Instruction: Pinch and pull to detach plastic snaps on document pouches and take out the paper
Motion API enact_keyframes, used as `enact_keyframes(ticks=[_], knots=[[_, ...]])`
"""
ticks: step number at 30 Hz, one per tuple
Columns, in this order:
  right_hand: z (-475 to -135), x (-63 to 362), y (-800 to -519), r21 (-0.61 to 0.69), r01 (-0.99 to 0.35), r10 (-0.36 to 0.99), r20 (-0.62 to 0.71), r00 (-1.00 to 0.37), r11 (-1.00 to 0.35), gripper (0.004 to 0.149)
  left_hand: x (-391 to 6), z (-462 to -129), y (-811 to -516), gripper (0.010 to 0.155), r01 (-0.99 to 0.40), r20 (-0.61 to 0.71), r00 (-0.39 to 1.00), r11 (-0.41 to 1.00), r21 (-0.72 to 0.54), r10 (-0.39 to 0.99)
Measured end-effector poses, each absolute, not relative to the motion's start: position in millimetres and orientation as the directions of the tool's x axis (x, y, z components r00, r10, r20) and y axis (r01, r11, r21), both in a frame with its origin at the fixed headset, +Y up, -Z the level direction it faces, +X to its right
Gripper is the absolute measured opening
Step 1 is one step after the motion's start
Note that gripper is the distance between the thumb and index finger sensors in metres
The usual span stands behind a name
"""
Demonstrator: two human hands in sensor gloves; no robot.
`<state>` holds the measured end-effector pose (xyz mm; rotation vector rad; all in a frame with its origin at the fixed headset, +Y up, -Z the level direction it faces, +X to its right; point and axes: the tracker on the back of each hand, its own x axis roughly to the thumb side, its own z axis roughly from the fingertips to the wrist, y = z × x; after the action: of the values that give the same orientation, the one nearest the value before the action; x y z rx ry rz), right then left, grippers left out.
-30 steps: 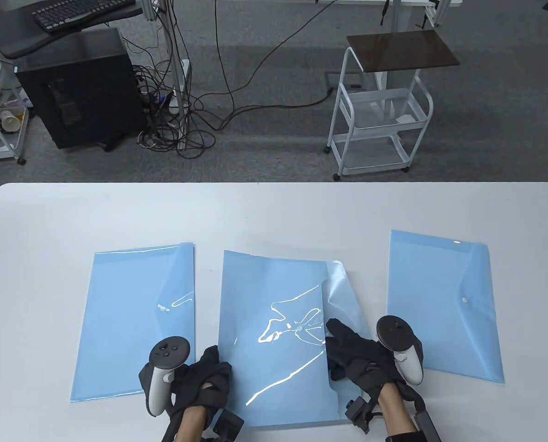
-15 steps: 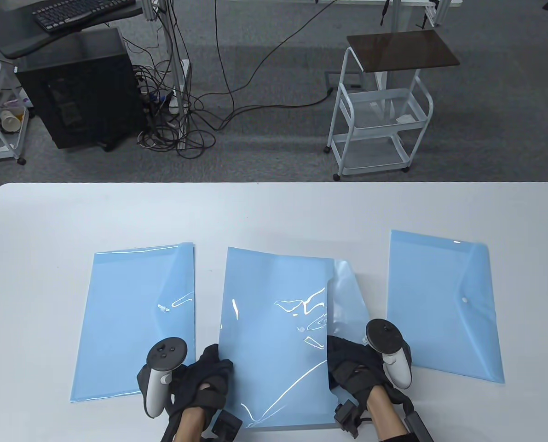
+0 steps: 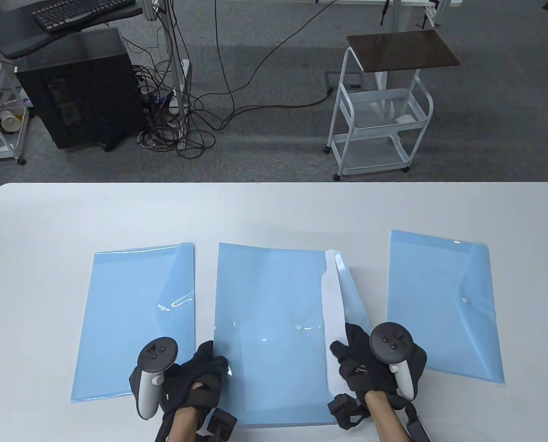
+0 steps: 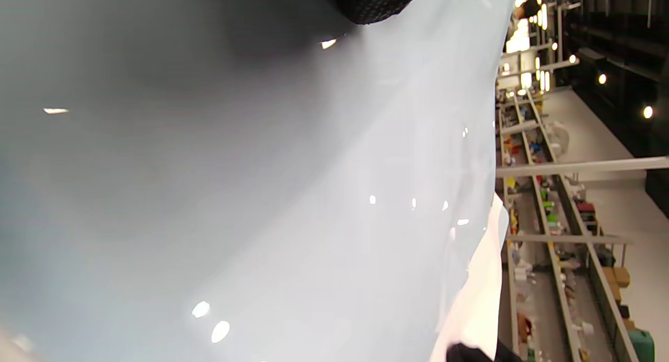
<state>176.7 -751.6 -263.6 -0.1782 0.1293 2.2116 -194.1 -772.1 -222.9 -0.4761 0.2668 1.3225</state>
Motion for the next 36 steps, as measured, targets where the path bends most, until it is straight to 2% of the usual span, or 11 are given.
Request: enact_keyframes(ticks=[8, 21, 29, 36], knots=[[-261, 223, -724, -0.039, -0.770, 0.762, -0.185, -0.621, -0.637, 0.052, -208, -222, -771, 0.051, -0.980, -0.454, 0.195, 0.153, -0.128, 0.869], [-262, 329, -680, -0.277, -0.796, 0.840, -0.254, -0.480, -0.539, 0.048, -219, -221, -770, 0.051, -0.990, -0.456, 0.137, 0.109, -0.089, 0.879], [-274, 368, -677, -0.356, -0.740, 0.820, -0.302, -0.486, -0.570, 0.048, -222, -221, -772, 0.051, -0.993, -0.465, 0.112, 0.082, -0.085, 0.878], [-298, 358, -692, -0.295, -0.772, 0.821, -0.312, -0.479, -0.563, 0.048, -222, -222, -772, 0.051, -0.993, -0.470, 0.114, 0.080, -0.090, 0.875]])
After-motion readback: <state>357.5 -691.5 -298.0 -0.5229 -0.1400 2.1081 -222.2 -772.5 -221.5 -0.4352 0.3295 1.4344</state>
